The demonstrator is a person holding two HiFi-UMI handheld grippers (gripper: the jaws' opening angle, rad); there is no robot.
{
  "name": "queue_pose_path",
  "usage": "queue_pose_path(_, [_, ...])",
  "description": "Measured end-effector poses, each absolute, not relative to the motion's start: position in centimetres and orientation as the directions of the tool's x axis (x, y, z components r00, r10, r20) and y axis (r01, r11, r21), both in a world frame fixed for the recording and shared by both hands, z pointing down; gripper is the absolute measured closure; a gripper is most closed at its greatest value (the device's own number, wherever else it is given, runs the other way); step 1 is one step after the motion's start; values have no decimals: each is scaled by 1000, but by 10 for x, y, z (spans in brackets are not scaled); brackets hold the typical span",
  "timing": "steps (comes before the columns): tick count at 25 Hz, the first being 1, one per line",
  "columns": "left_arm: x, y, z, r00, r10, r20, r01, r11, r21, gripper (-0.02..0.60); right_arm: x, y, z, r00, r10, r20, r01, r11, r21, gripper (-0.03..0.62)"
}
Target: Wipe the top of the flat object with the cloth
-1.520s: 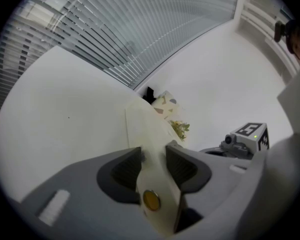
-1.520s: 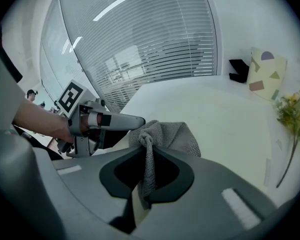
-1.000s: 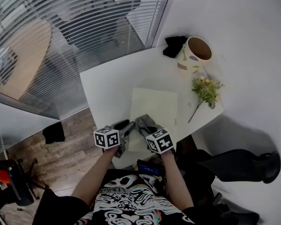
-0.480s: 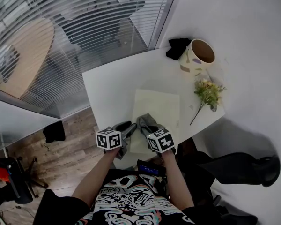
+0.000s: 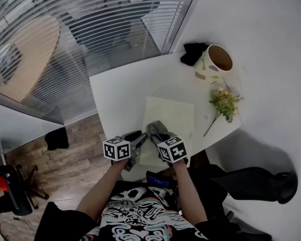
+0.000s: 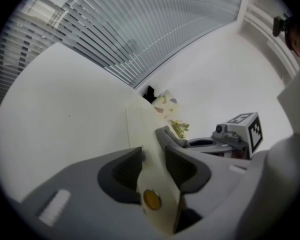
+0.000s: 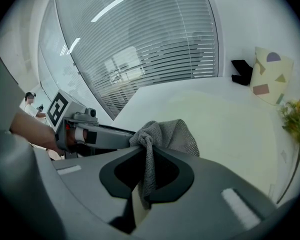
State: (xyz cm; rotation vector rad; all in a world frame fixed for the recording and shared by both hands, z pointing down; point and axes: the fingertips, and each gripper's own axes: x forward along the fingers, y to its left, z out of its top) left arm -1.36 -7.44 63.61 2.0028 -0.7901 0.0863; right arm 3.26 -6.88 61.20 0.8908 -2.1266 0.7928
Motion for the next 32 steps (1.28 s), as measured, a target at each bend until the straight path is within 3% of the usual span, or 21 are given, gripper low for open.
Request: queue_pose_path(32, [-14,-75,636,811,-474,344,-526,-330,784,379,22,-121,611,-520,-391,759,-788,562,-250,579])
